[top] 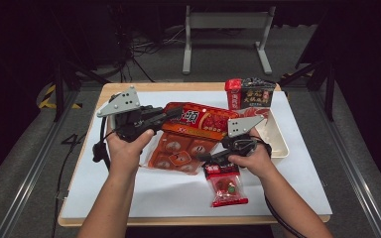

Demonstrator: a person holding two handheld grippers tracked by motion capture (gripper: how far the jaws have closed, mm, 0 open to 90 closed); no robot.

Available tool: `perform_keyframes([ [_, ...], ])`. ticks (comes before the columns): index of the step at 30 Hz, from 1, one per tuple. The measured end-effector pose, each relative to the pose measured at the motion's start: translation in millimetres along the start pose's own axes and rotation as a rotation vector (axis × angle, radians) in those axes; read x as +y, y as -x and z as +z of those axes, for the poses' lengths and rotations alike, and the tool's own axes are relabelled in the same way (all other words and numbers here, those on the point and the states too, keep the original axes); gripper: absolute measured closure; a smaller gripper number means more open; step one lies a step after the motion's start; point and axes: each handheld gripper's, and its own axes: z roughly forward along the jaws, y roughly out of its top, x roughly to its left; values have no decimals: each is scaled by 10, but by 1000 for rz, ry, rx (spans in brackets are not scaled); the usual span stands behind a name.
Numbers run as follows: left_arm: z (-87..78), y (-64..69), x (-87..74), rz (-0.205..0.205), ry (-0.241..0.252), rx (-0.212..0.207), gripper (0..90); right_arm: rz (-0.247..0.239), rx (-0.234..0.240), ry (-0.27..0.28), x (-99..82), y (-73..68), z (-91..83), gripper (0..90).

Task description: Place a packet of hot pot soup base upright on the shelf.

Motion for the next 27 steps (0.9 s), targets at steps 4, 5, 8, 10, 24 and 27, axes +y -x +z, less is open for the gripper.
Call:
perform_keyframes([
  [4, -4, -6, -9, -7, 4, 2, 900, -3, 1, 9, 4, -11, 36, 535],
  [5, -4, -6, -9, -7, 4, 2, 900, -3, 1, 9, 4, -11, 36, 535],
  [8, -5, -12, -12, -10, 3, 3, 900, 5, 22, 8, 8, -24, 75, 623],
  [10, -16, -19, -14, -8, 7, 4, 900, -5, 22, 7, 18, -31, 93, 671],
  [24, -47, -33, -32, -20, 29, 2, 900, 17, 17, -28, 109, -53, 11, 703],
  [27, -56, -37, -39, -25, 34, 3, 900, 14, 10, -28, 126, -62, -3, 704],
])
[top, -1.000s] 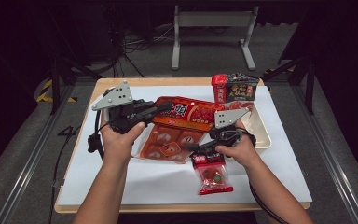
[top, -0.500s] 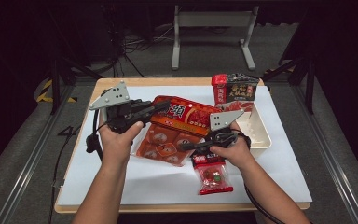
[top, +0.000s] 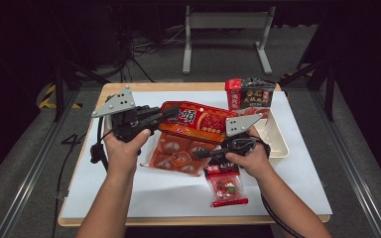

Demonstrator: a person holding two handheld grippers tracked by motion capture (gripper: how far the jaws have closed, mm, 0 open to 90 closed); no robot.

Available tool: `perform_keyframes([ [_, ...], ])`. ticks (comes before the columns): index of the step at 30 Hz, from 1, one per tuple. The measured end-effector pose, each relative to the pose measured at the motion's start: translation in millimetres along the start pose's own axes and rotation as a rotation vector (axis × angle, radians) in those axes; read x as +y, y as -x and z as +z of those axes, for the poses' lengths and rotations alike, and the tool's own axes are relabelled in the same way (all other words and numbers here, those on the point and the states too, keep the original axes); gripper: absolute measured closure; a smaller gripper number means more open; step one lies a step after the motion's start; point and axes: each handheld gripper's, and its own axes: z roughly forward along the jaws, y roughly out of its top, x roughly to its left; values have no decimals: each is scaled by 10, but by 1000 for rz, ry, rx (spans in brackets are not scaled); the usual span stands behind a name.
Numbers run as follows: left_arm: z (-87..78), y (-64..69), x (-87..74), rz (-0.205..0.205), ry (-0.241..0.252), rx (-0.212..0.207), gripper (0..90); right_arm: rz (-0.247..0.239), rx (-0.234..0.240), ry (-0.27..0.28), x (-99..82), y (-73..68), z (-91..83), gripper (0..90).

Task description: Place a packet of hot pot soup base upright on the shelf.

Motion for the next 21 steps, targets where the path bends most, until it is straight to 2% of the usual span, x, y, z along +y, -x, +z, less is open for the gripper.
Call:
perform_keyframes([
  [6, -25, -38, -37, -10, -12, 22, 881, 11, -10, -25, 41, -2, -43, 705],
  [8, -32, -25, -51, -12, -25, 55, 806, 12, -18, -34, 52, 3, -69, 705],
  [9, -33, -17, -56, -5, -34, 85, 761, 11, -22, -40, 57, 7, -79, 706],
  [10, -34, -10, -63, -3, -38, 101, 681, 13, -28, -50, 67, 8, -99, 706],
  [12, -39, 0, -76, 1, -51, 115, 590, 10, -38, -52, 78, 9, -131, 706],
  [16, -56, -1, -119, 5, -85, 137, 492, 19, -61, -50, 105, 25, -215, 706],
  [21, -122, -45, -193, -3, -117, 155, 446, 23, -96, -57, 150, 50, -336, 706],
])
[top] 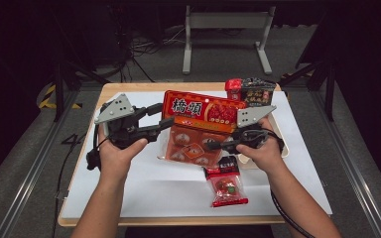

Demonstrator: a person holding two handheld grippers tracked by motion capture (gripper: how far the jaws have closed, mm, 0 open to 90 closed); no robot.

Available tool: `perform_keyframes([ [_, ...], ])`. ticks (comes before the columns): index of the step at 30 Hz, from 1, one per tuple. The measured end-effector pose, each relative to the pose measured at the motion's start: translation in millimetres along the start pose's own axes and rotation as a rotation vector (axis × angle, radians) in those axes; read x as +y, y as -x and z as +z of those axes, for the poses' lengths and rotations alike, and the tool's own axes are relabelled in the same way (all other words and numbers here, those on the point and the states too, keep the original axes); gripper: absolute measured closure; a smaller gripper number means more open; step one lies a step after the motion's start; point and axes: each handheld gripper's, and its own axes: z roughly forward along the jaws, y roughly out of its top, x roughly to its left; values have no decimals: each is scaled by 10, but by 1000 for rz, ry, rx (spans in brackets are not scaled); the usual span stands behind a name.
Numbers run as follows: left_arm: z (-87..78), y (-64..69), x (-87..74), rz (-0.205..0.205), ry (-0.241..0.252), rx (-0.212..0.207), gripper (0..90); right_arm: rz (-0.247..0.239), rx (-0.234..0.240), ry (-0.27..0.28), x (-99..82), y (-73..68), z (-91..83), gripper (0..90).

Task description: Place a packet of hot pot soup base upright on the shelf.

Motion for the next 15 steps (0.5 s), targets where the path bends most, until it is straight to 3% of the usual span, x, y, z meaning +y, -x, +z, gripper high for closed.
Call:
perform_keyframes([
  [8, -111, -152, -207, -38, -46, 42, 401, 19, -62, 11, 89, 43, -204, 706],
  [15, -124, -297, -413, -53, -109, 106, 350, 33, -118, 9, 178, 120, -360, 706],
])
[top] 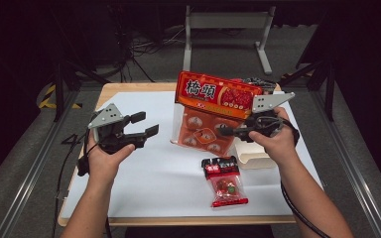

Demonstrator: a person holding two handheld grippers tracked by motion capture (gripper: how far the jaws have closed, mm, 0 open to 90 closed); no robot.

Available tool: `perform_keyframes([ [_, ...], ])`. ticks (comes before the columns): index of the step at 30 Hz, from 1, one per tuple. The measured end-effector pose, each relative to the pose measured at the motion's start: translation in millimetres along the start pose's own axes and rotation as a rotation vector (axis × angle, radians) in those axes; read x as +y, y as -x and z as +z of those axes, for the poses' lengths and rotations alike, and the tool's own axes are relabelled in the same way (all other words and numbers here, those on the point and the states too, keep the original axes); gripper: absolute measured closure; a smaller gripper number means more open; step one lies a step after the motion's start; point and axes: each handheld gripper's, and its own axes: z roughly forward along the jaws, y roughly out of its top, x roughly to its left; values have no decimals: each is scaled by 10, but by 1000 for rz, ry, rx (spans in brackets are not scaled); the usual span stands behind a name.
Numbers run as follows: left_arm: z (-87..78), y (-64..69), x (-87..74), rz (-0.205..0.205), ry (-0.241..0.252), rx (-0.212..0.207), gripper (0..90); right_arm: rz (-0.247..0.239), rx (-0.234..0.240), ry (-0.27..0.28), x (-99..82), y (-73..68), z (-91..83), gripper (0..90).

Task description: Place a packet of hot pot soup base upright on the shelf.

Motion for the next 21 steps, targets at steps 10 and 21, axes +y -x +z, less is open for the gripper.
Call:
perform_keyframes([
  [10, 27, -141, -289, -24, -68, 49, 327, 6, -76, -6, 69, 151, -185, 705],
  [21, 70, -256, -543, -49, -116, 80, 322, -3, -159, -5, 72, 228, -413, 705],
])
